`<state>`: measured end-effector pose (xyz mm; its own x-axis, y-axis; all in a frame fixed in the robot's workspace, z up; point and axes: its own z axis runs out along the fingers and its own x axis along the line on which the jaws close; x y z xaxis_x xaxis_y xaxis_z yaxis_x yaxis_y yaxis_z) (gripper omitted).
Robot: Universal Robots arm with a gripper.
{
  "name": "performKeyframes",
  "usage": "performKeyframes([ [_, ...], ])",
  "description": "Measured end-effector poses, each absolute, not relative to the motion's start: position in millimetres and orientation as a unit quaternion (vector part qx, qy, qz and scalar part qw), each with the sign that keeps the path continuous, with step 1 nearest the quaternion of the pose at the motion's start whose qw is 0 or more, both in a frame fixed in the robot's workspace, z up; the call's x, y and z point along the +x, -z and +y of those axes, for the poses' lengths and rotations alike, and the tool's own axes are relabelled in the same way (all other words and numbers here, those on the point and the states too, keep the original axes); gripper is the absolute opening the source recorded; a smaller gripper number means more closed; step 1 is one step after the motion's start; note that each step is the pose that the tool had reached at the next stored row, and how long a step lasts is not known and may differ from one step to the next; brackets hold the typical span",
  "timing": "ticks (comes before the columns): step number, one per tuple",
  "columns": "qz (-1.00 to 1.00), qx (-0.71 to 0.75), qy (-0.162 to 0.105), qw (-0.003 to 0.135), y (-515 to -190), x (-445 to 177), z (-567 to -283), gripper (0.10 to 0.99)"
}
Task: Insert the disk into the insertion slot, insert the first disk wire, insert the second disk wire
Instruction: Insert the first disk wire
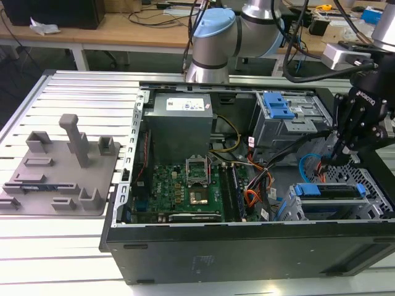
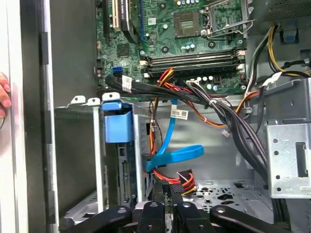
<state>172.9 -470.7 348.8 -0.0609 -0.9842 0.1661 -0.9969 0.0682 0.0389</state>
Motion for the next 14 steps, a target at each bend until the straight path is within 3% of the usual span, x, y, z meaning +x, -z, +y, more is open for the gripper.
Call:
performKeyframes([
  [9,-0.727,0.682,-0.038,0.064,-349,173,-501,0.165],
  [14,-0.727,0.682,-0.038,0.063,-349,171,-503,0.165],
])
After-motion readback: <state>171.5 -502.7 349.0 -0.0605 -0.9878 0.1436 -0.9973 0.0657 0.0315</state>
